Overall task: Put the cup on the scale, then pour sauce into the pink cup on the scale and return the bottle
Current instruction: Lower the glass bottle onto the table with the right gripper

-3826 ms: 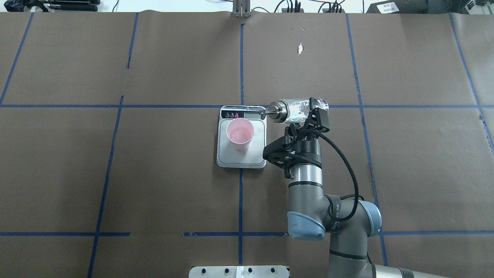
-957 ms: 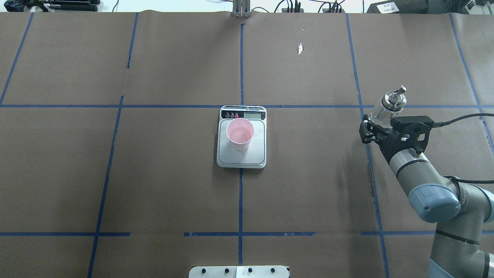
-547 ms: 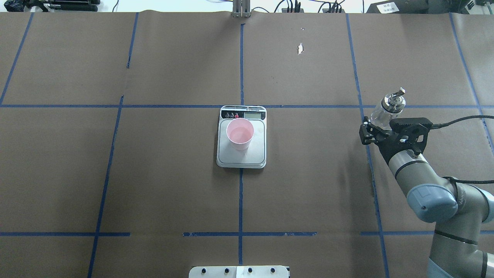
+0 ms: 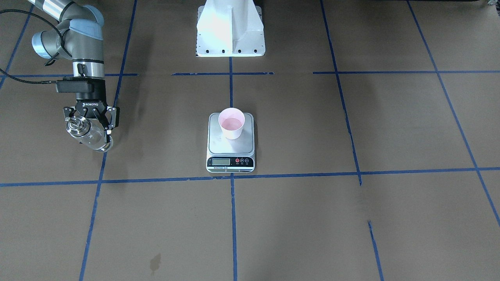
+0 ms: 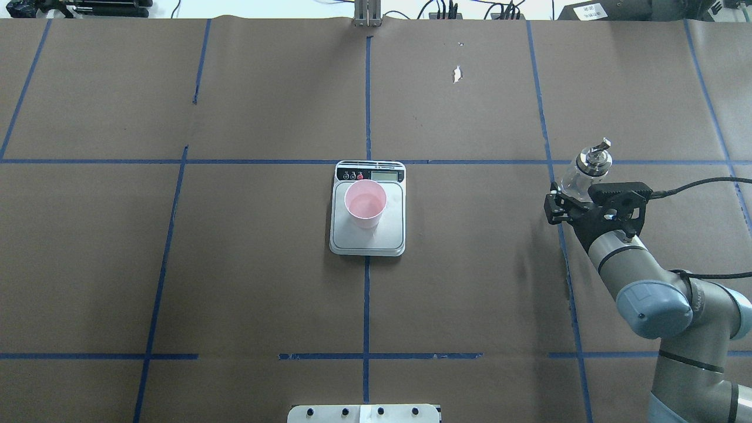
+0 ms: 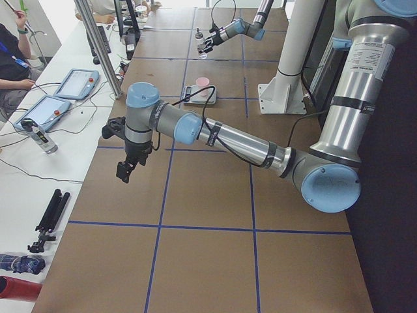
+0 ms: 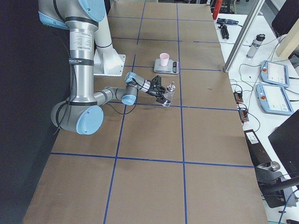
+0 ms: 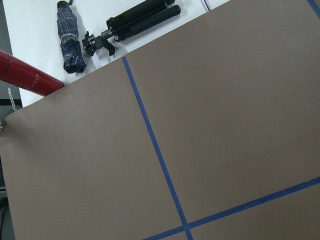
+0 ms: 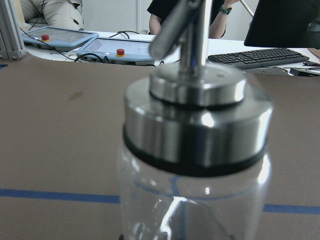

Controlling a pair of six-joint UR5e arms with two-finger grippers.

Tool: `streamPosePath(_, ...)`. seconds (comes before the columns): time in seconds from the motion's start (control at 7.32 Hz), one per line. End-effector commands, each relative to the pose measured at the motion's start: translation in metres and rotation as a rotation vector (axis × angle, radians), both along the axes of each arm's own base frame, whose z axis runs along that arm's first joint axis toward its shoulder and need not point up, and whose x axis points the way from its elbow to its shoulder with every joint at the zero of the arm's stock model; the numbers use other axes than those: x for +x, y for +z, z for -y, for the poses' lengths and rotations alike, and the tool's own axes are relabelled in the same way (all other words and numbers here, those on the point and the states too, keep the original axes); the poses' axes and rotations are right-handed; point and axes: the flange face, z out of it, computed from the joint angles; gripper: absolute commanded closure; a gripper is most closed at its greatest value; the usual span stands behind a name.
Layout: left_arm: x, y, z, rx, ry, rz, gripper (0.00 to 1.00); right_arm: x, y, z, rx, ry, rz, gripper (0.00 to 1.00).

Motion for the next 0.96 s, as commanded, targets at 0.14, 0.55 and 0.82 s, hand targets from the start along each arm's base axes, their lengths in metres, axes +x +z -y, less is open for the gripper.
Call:
streamPosePath(0.14, 0.0006, -0.001, 0.0005, 0.003, 0.001, 0.0, 0.0, -0.0014, 0.0012, -0.0008, -0.008, -0.013, 0.003, 1.0)
streamPosePath(0.55, 0.0005, -0.0011, 0.0012, 0.003, 0.001, 0.001, 0.0, -0.002, 0.0012, -0.0014, -0.008, -0.015, 0.003, 1.0)
streamPosePath(0.82, -0.0004, -0.0011, 0.0012, 0.003, -0.001, 0.001, 0.0, -0.003, 0.0006, -0.0026, -0.008, -0.018, 0.003, 0.84)
